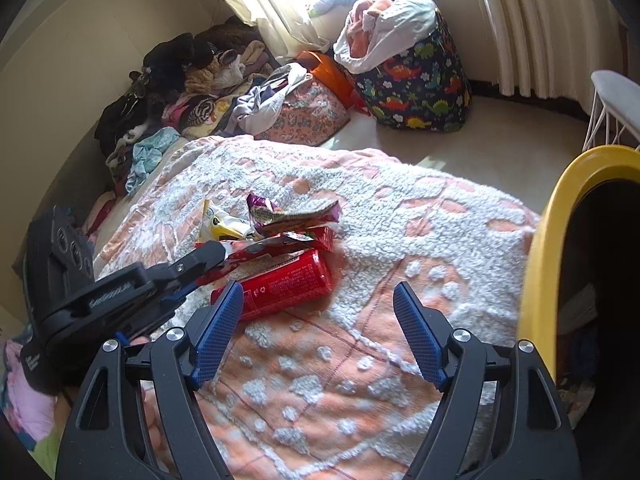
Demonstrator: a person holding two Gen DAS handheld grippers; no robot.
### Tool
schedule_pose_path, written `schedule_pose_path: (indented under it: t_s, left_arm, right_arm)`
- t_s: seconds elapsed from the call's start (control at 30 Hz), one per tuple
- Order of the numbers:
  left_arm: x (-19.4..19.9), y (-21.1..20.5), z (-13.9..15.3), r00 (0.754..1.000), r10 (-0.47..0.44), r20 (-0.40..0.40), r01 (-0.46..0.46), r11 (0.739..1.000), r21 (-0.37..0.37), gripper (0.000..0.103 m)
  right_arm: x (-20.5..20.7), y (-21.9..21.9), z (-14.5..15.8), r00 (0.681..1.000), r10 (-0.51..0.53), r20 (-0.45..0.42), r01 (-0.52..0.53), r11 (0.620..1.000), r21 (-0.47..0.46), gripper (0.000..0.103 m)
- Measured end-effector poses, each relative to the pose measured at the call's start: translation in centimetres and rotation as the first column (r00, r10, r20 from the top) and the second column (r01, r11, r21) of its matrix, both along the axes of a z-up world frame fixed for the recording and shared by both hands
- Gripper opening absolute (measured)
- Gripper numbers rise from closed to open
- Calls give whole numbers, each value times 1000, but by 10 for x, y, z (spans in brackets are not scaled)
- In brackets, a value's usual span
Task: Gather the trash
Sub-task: 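Grasp a red wrapper with the left tool while the right tool grasps the red can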
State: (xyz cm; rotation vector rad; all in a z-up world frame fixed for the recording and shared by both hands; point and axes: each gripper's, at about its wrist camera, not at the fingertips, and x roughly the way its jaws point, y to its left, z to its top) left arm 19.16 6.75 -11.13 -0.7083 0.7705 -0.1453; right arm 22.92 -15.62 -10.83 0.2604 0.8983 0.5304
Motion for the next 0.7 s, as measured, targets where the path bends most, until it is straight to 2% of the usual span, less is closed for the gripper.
schedule_pose_path:
  t_s: [0.27,0.53,0.6,0.67,0.7]
  left_arm:
    - [-27,27,14,998,44,45,-44,999,0,3]
    - [-53,46,29,995,69,77,-72,997,37,3]
    - [-57,48,32,994,71,82,-75,996,46,3]
    - [-59,47,34,994,71,86,-75,996,49,3]
    - [-59,46,35,994,72,87,-77,996,49,3]
  right_arm:
    - [19,15,-21,993,-14,-114,23,997,79,71]
    - [37,19,-34,973,-69,-218,108,979,173,67]
    - [38,21,-34,972,-69,-226,109,979,171,59]
    - [38,25,-37,970,-22,-244,75,975,208,42]
    - [36,26,-38,967,-8,-253,67,972,224,42]
